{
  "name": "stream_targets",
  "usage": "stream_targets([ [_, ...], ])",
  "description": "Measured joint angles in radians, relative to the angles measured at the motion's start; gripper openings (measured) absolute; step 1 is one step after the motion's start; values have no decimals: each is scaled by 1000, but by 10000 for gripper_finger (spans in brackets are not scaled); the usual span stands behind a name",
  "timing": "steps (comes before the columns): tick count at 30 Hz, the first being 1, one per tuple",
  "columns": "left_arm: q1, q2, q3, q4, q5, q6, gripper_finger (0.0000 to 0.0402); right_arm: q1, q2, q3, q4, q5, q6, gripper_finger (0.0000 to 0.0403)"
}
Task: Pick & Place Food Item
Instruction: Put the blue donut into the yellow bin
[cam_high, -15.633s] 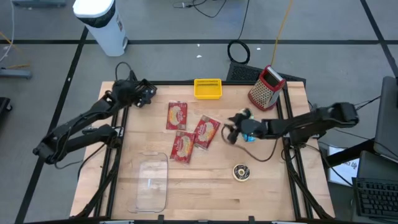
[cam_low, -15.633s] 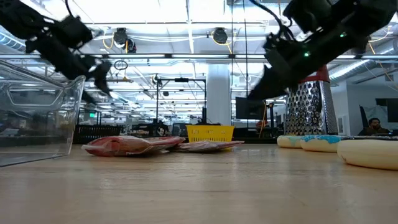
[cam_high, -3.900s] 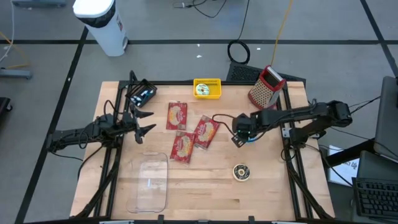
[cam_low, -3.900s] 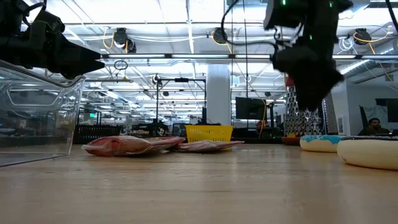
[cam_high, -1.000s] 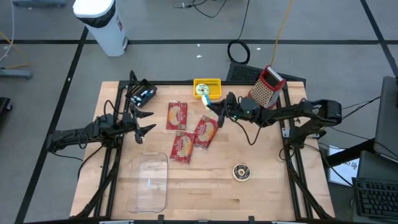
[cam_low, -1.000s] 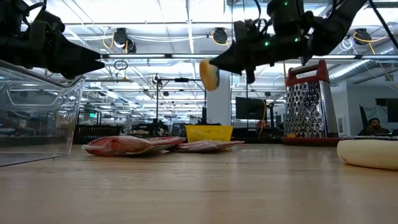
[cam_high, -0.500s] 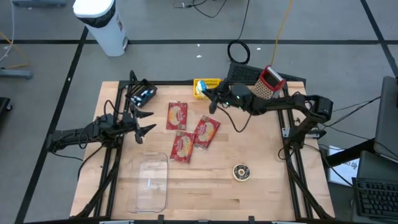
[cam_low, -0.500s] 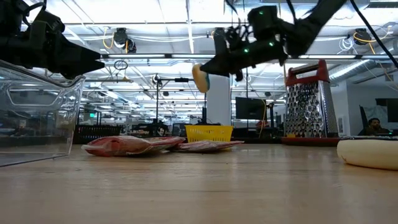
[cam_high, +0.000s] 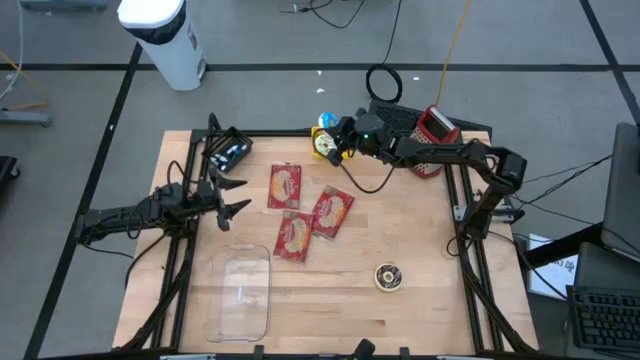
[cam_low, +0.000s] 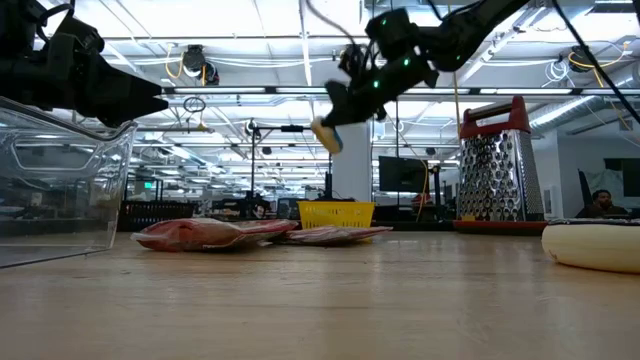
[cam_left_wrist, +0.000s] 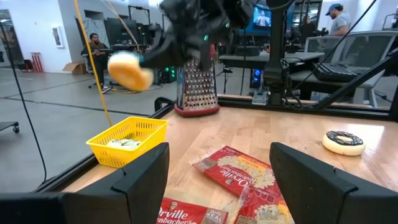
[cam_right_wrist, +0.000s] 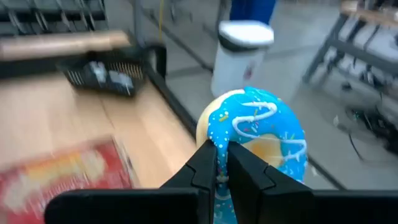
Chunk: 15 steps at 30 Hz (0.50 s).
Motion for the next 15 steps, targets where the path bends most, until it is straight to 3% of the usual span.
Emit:
stream_targets([
  [15,0,0,0,0,0,0,280,-18,180,-3,45,23,1,20],
])
